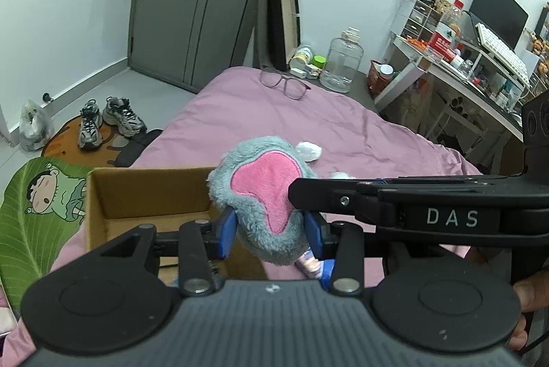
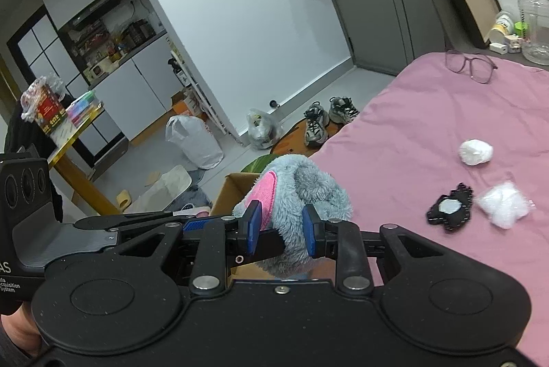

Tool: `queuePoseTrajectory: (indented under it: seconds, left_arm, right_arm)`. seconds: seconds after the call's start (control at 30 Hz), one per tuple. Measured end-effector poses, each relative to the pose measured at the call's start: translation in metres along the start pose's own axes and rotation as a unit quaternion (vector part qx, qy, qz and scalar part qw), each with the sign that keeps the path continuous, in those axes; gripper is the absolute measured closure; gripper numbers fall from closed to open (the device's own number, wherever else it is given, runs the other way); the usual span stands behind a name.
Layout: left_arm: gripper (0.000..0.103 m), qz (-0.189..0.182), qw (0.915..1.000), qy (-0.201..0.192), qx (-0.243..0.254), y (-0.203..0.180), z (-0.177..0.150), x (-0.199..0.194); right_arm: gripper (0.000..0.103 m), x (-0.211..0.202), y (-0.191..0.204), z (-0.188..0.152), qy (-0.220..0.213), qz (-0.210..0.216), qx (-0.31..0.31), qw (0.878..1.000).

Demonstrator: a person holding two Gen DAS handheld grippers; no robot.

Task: Organize soft objects
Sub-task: 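Carry the grey plush with the right tool over the cardboard box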

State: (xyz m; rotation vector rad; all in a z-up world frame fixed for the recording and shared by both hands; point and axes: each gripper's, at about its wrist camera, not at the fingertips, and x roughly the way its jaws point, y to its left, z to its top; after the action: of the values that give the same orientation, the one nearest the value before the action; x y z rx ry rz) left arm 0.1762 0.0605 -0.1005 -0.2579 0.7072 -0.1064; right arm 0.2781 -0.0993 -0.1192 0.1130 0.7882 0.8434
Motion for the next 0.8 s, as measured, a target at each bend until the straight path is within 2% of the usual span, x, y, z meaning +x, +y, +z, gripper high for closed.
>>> queuePoseTrajectory:
  seconds: [0.4,0.8]
  left_arm:
    - [0.061,0.003,0.9998,0.004,-0.019,0.049,-0.008,-0.002]
    - [0.061,0.010,0.9996,0.019,-0.018,0.072,-0.002,0.022]
  right_arm:
    - [0.076,0.037,0.027,-0.002,0.017,0.001,-0.004,1.000]
    - [0.072,0.066,0.022,0.000,0.022,-0.008,0.007,1.000]
